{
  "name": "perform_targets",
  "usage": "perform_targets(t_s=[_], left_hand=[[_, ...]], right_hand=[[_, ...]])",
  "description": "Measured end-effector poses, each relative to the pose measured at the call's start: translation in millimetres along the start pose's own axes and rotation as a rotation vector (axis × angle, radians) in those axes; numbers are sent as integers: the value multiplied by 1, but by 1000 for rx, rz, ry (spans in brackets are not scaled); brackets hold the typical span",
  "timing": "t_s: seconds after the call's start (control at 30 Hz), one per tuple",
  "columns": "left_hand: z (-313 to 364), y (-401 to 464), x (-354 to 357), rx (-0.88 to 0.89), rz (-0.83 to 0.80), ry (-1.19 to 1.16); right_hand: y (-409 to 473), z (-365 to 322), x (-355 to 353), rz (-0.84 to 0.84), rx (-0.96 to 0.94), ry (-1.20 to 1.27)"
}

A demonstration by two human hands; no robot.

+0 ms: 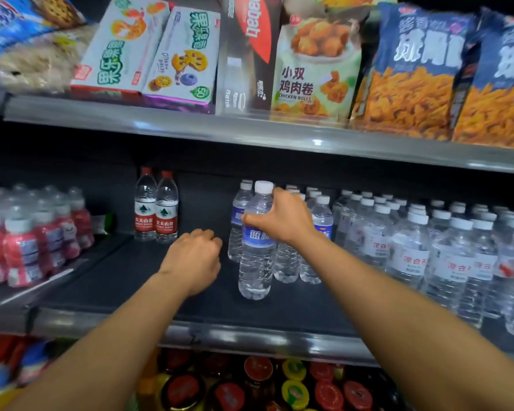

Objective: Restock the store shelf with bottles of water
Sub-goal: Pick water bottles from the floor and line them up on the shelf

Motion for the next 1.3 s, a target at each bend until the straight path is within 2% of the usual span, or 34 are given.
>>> perform_targets(t_s=[0.5, 0.8, 1.3], left_hand=[[-45, 34, 49, 14, -49, -45], [-60, 34, 57, 15, -42, -56], [-66, 30, 71, 32, -53, -69]], right_hand=[[72, -16, 66, -38, 122, -26], [76, -38, 87, -40, 76, -197], [90, -39, 86, -134, 2, -259]])
Point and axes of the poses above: each hand's wrist, its own y-axis towards the middle knuckle, its own x-axis out of the palm, z = x × y, the point moved 6 cm from there along y, towards the middle knuckle, and after that the axes turned 10 degrees about -y, right-handed, at the moved point
